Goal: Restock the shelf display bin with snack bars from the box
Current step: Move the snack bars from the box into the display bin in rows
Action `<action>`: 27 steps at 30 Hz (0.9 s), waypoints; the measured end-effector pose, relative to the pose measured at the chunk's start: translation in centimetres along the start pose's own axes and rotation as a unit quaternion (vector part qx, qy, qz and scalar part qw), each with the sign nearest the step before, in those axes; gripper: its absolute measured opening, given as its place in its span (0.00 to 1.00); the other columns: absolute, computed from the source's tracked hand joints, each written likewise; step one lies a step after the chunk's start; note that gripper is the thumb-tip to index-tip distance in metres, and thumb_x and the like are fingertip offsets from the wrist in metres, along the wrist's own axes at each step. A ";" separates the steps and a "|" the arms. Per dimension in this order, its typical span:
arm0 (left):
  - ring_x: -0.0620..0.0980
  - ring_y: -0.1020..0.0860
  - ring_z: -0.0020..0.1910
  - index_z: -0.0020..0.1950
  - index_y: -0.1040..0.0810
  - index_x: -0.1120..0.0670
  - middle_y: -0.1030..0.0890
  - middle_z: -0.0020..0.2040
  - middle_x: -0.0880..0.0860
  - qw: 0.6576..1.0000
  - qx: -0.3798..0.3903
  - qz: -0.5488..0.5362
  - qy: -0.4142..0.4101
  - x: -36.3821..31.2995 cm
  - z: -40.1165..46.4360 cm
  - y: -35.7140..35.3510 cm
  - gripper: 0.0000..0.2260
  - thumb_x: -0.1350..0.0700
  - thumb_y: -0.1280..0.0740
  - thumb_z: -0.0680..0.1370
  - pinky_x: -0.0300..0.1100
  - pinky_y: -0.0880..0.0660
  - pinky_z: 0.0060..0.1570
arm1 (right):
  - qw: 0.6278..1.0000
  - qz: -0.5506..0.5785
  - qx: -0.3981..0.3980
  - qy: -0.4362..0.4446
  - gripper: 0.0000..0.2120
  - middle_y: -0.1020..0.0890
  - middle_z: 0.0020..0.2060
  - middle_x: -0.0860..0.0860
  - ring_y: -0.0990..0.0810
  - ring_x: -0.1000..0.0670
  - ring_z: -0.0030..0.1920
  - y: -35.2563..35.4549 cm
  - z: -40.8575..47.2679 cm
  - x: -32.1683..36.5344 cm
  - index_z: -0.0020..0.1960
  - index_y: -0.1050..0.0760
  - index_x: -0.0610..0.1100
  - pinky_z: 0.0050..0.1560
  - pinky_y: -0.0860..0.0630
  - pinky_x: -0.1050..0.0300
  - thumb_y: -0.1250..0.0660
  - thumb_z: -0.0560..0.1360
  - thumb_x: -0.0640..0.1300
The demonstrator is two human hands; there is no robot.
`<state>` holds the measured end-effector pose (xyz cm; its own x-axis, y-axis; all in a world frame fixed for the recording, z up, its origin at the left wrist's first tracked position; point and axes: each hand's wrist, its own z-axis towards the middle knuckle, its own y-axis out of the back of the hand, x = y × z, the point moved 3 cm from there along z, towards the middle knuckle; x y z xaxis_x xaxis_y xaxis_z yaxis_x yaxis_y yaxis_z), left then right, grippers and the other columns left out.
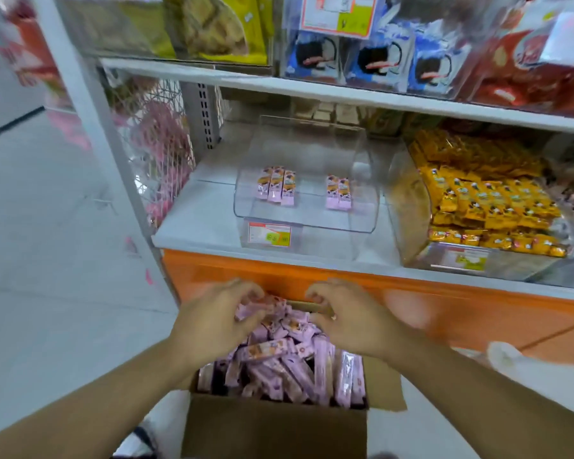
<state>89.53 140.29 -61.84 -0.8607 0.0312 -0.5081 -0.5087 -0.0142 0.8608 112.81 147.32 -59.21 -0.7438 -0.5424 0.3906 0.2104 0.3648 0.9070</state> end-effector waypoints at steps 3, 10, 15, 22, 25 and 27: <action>0.52 0.20 0.61 0.64 0.18 0.47 0.18 0.60 0.47 0.998 0.013 0.042 0.055 4.0 -1.2 -2.2 0.23 0.39 0.32 0.72 0.45 0.23 0.62 | 0.998 0.016 0.043 -0.033 0.18 0.21 0.62 0.52 0.22 0.49 0.62 -4.8 0.6 -0.6 0.68 0.22 0.52 0.63 0.26 0.54 0.28 0.79 0.49; 0.52 0.26 0.70 0.73 0.24 0.43 0.23 0.72 0.48 0.989 0.078 0.076 0.100 8.8 -0.9 -6.4 0.31 0.35 0.30 0.71 0.44 0.29 0.72 | 0.997 -0.014 0.064 -0.051 0.29 0.27 0.74 0.55 0.34 0.49 0.76 -13.5 2.3 -1.2 0.77 0.30 0.55 0.76 0.35 0.47 0.28 0.77 0.53; 0.51 0.21 0.64 0.68 0.20 0.43 0.19 0.67 0.48 0.989 0.037 0.048 0.133 9.0 -0.8 -6.6 0.18 0.50 0.27 0.77 0.44 0.24 0.65 | 0.998 -0.050 0.031 -0.035 0.14 0.21 0.60 0.55 0.30 0.49 0.64 -14.2 2.4 -1.0 0.63 0.22 0.52 0.64 0.32 0.53 0.28 0.78 0.49; 0.36 0.17 0.50 0.53 0.15 0.42 0.15 0.56 0.39 0.961 0.021 -0.165 0.221 8.2 -1.7 -2.5 0.14 0.59 0.23 0.72 0.30 0.24 0.53 | 0.975 0.176 0.059 -0.119 0.13 0.21 0.57 0.59 0.16 0.46 0.53 -9.2 1.2 0.3 0.52 0.27 0.61 0.50 0.19 0.47 0.26 0.78 0.45; 0.31 0.18 0.46 0.50 0.13 0.43 0.15 0.49 0.31 0.953 0.029 -0.227 0.198 5.5 -1.9 1.0 0.15 0.62 0.21 0.71 0.28 0.22 0.48 | 0.957 0.264 0.046 -0.112 0.14 0.19 0.55 0.59 0.16 0.47 0.54 -3.8 0.7 1.5 0.52 0.21 0.59 0.50 0.16 0.47 0.23 0.76 0.41; 0.37 0.16 0.50 0.50 0.12 0.44 0.14 0.51 0.35 0.939 0.028 -0.288 0.184 3.0 -2.2 3.4 0.14 0.62 0.20 0.71 0.36 0.17 0.48 | 0.952 0.288 0.025 -0.095 0.17 0.16 0.48 0.55 0.15 0.43 0.50 -0.1 0.2 2.1 0.49 0.19 0.57 0.51 0.17 0.37 0.24 0.72 0.34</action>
<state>85.16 138.18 -60.46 -0.3963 -0.3307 -0.8565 -0.8994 -0.0476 0.4345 111.16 146.29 -58.48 -0.6164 -0.0953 0.7817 0.5918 0.5989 0.5396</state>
